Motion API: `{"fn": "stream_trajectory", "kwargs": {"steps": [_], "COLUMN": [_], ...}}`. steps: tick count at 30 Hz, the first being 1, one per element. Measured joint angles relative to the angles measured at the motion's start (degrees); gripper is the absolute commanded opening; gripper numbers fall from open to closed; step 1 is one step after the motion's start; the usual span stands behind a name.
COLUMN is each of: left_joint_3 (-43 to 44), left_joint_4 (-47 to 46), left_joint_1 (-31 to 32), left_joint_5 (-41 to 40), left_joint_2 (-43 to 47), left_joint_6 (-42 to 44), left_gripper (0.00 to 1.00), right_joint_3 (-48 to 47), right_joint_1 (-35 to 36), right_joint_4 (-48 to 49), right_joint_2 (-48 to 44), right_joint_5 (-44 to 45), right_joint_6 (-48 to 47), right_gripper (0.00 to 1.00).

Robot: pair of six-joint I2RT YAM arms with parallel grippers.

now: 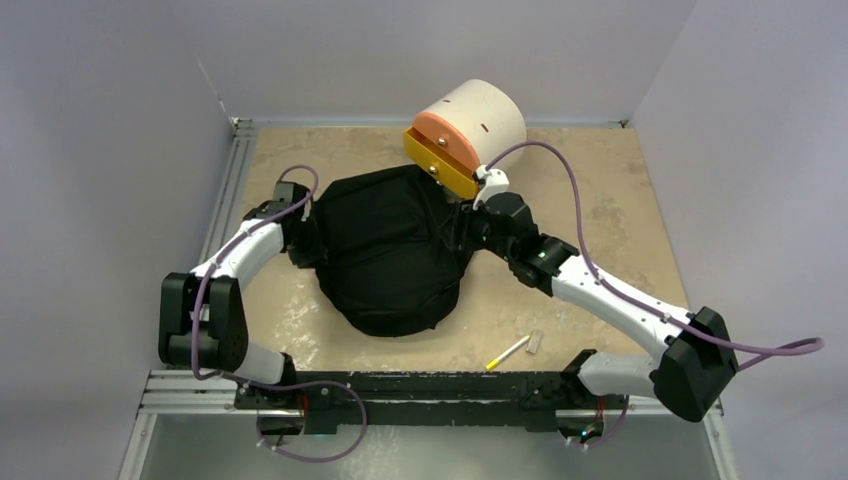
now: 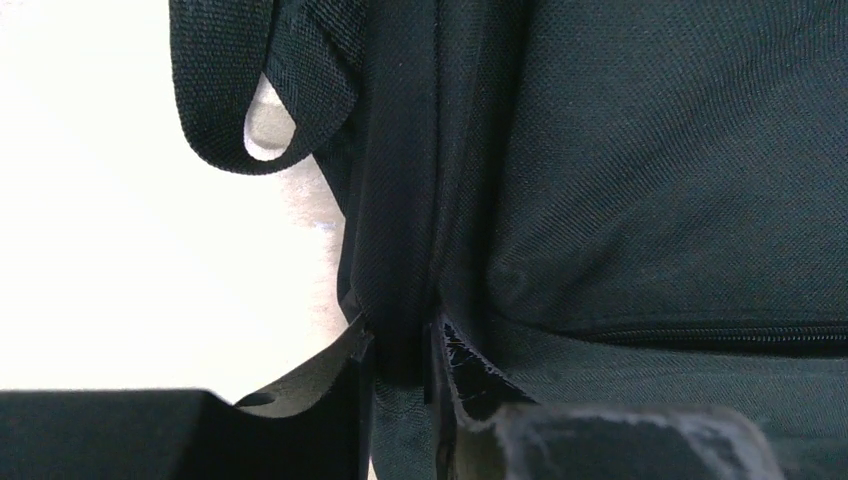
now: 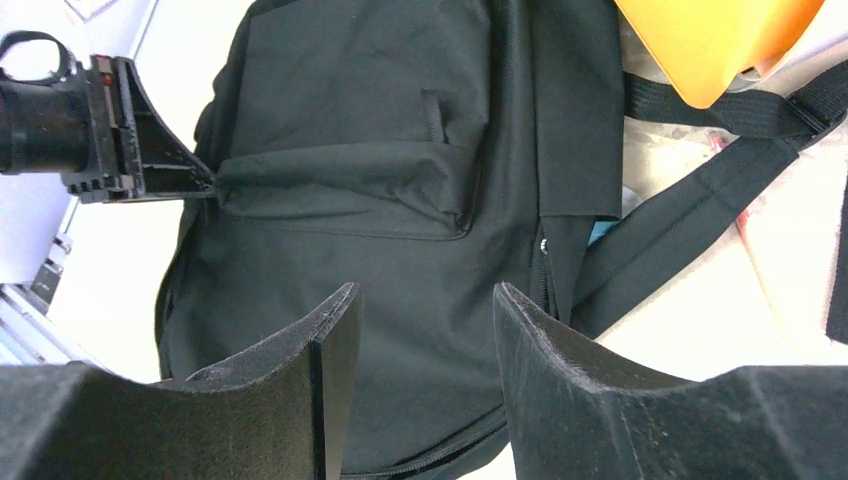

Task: Pack the student bag
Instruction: Adjust the student bag at the center of the board.

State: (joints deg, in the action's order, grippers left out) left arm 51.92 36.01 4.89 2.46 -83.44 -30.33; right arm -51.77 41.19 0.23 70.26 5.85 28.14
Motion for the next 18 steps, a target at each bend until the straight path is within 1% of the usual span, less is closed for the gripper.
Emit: {"fn": "stream_trajectory", "kwargs": {"steps": [2, 6, 9, 14, 18], "left_joint_3": [1.1, 3.5, 5.5, 7.1, 9.2], "left_joint_4": [0.7, 1.4, 0.9, -2.6, -5.1], "left_joint_1": [0.0, -0.2, -1.9, -7.6, -10.7], "left_joint_5": [-0.7, -2.5, -2.2, 4.3, 9.4], "left_joint_2": [-0.8, -2.6, -3.8, -4.6, -5.8], "left_joint_6": [0.1, 0.8, 1.9, 4.7, 5.9], "left_gripper": [0.0, 0.0, 0.0, 0.0, 0.0], "right_joint_3": [-0.1, -0.1, -0.1, -0.1, 0.0], "right_joint_1": [0.0, -0.1, -0.4, -1.0, -2.1], "right_joint_4": [0.3, 0.0, -0.2, -0.2, 0.1], "right_joint_2": [0.8, 2.2, 2.7, 2.7, 3.3], "right_joint_5": [0.2, 1.6, 2.1, 2.2, 1.9], "right_joint_6": [-0.4, -0.6, -0.5, 0.6, 1.9], "right_gripper": [0.54, 0.54, 0.55, 0.56, 0.56]}}
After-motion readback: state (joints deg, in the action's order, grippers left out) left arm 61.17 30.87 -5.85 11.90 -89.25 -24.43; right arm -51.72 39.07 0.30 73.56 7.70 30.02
